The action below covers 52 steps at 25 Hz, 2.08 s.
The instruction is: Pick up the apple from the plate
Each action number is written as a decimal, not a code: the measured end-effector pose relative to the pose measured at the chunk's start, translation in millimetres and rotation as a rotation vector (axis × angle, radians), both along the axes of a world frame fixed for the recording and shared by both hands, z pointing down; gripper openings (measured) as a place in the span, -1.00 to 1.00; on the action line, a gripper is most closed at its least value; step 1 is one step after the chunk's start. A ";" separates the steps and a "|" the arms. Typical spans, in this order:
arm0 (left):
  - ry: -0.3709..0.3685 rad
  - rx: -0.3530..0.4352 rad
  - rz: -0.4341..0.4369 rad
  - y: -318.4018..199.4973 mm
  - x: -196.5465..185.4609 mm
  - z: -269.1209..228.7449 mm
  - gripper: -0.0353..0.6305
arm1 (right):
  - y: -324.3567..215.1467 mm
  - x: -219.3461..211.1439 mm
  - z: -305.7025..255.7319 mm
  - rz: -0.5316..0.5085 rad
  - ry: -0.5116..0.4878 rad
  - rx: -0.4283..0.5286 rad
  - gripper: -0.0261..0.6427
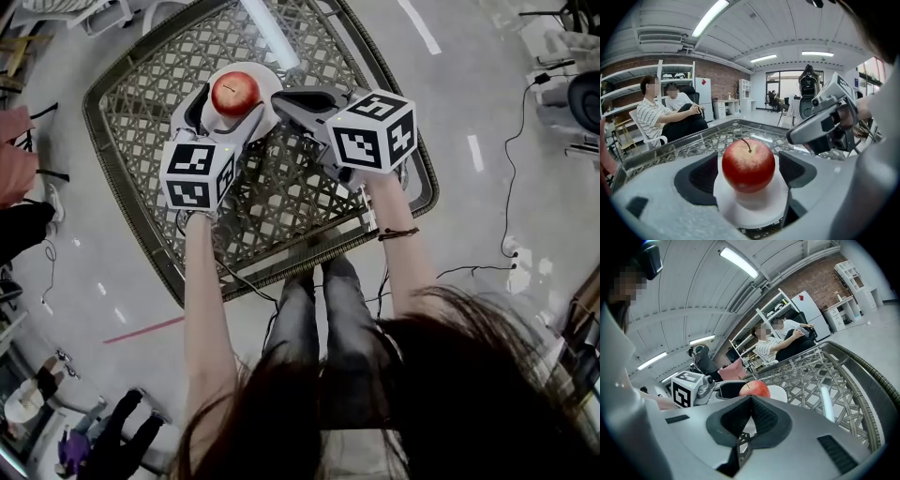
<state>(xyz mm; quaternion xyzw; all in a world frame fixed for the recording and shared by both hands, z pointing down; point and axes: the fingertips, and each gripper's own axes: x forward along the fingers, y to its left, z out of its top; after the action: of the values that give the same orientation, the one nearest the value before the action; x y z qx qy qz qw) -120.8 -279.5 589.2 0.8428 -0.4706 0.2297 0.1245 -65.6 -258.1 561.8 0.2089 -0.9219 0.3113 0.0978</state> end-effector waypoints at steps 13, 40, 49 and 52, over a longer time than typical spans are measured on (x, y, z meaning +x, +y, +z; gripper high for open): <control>-0.026 0.017 0.022 -12.6 7.2 4.1 0.31 | -0.5 -0.1 5.5 -0.007 -0.002 0.006 -0.89; -0.031 0.017 0.000 -16.6 7.4 0.0 0.30 | -2.2 1.5 3.9 -0.001 -0.014 0.006 -0.89; 0.010 0.019 -0.031 -8.9 3.8 -14.5 0.30 | -0.1 8.4 -6.6 0.008 -0.007 0.003 -0.89; 0.024 0.017 -0.042 -4.6 2.8 -22.5 0.30 | 0.0 9.2 -16.2 0.007 -0.003 0.010 -0.89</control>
<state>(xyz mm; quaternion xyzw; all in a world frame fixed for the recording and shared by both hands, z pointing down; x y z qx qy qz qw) -118.0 -284.1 566.7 0.8364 -0.4887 0.2126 0.1280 -56.4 -258.1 545.6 0.2122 -0.9228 0.3075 0.0943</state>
